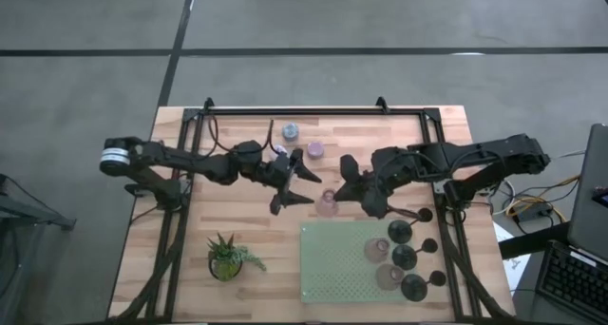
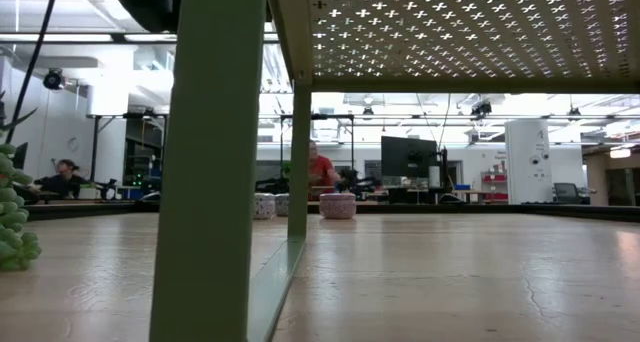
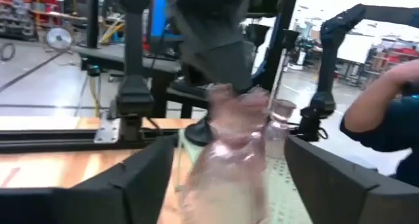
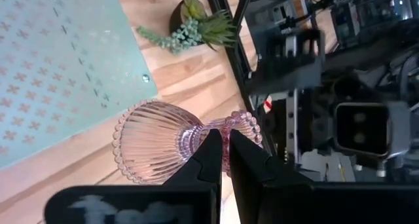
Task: Pick & Place candle stick holders
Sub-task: Put the left pink glass candle holder on the shelf aligned with the other pink glass candle holder
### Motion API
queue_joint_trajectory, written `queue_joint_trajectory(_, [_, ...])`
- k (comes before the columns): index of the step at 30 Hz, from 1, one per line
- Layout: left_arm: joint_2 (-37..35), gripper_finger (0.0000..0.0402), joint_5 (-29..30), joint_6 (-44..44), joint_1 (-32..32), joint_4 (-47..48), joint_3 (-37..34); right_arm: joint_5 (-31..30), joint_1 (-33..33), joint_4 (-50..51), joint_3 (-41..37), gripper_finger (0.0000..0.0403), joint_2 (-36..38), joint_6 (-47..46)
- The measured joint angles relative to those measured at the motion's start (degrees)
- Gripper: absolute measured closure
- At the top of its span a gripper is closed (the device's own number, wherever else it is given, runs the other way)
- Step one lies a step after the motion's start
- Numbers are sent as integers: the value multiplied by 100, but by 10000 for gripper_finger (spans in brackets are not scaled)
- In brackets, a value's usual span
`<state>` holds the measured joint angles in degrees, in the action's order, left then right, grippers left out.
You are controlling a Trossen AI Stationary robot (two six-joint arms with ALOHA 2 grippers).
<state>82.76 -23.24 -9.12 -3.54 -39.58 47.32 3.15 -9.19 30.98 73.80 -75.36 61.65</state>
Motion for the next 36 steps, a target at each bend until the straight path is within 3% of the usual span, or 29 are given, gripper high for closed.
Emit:
queue_joint_trajectory(7, [316,66,178,-27,120,9,294,-189,0,-96,2,392,-120,-17])
queue_joint_trajectory(22, [748,78,452,41,239,380,709,-336,2,-213,0,392,-130,-17])
queue_joint_trajectory(27, [752,124,466,10,250,361,709,-338,1,-229,0,392,-130,-17])
queue_joint_trajectory(36, [734,254,473,-237,261,323,718,-358,4,-234,0,392,-128,-601])
